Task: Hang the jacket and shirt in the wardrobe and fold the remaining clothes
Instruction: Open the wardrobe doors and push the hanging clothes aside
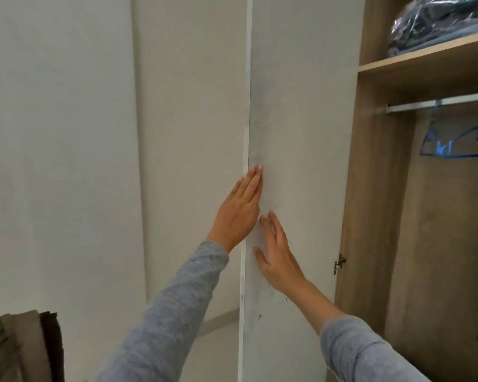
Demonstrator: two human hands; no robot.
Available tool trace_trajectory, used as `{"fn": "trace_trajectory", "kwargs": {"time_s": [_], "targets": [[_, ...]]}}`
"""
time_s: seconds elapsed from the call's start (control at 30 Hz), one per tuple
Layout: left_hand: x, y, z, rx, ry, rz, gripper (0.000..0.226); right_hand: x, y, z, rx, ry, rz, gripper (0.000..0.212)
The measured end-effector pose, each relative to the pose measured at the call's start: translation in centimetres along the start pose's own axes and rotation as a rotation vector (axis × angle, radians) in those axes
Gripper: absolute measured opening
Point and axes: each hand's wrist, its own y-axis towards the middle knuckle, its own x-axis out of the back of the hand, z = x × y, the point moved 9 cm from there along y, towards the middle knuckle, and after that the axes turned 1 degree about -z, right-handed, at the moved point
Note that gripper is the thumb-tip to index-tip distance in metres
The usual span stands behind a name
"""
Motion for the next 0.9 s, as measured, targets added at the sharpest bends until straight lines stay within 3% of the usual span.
{"fn": "trace_trajectory", "kwargs": {"time_s": [0.23,0.57,0.77,0.9], "targets": [[-4.7,-0.2,4.4,-0.053,0.03,0.035,0.052,-4.4,4.7,-1.0,0.034,-0.051,-0.04,0.069],[-9.8,-2.3,9.4,0.01,0.028,0.116,0.058,-8.5,7.0,-6.1,-0.203,-0.107,0.013,0.07],[-10.0,-2.1,9.0,-0.036,0.095,0.094,0.049,-7.7,9.0,-5.9,-0.223,-0.079,-0.196,0.076],[-10.4,-2.3,8.7,-0.019,0.127,0.106,0.05,-7.8,8.9,-6.5,-0.195,-0.092,-0.203,0.077]]}}
